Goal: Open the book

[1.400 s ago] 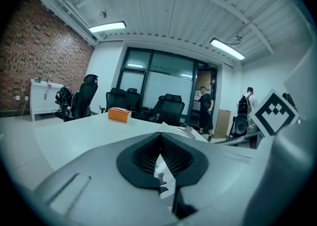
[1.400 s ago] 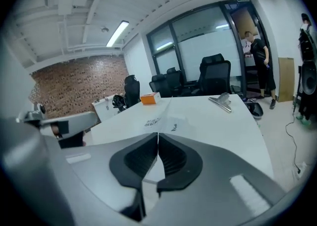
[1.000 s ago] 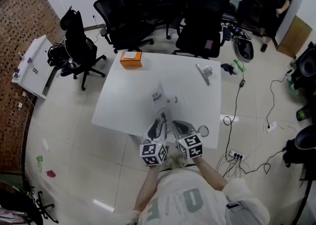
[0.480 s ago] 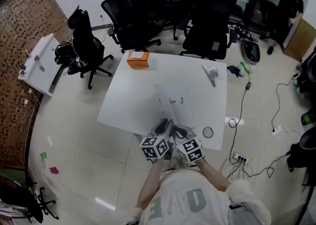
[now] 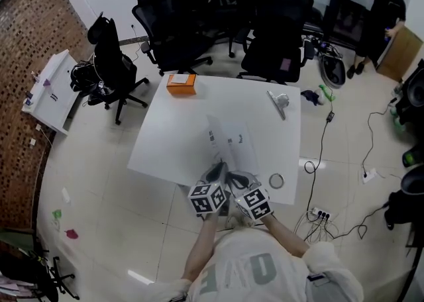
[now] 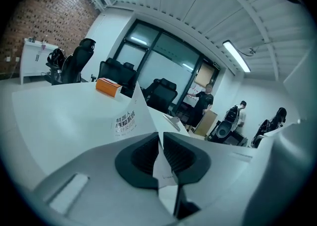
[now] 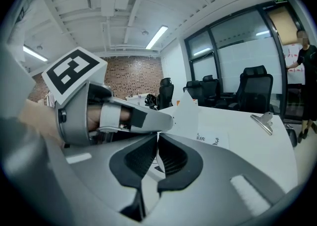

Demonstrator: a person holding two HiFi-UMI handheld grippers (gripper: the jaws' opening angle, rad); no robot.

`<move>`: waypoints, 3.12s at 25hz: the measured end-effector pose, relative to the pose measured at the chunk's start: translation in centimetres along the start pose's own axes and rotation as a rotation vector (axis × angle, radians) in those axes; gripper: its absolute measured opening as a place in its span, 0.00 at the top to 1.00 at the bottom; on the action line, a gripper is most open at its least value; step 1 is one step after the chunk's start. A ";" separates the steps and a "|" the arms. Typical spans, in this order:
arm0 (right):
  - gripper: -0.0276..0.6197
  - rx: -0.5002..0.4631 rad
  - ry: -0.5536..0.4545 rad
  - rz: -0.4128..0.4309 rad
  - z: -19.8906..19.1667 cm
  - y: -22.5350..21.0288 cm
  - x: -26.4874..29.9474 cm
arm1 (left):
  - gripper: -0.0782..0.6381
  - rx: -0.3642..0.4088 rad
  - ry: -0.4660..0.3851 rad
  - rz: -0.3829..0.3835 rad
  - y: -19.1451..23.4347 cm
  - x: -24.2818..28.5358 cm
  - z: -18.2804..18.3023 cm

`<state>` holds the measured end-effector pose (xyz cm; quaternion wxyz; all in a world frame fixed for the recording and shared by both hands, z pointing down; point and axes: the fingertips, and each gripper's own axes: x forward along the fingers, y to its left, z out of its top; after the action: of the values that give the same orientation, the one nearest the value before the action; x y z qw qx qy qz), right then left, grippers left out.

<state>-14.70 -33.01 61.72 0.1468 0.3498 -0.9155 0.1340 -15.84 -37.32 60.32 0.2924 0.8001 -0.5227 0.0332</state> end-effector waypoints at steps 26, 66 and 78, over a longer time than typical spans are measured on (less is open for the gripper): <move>0.95 0.240 0.144 -0.204 -7.2 -7.4 -0.5 | 0.83 0.127 -0.147 0.525 17.0 -9.2 1.3; 0.95 0.268 0.000 -0.024 -3.4 -3.0 -4.6 | 0.86 0.349 -0.484 0.357 1.6 -12.1 9.5; 0.95 0.318 -0.017 -0.067 -6.0 -3.8 -8.1 | 0.86 0.339 -0.434 0.321 -1.0 -12.9 5.3</move>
<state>-5.27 -28.79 64.87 0.0861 0.3999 -0.8718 0.2693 -22.11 -29.20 50.88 0.0273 0.7332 -0.6795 -0.0060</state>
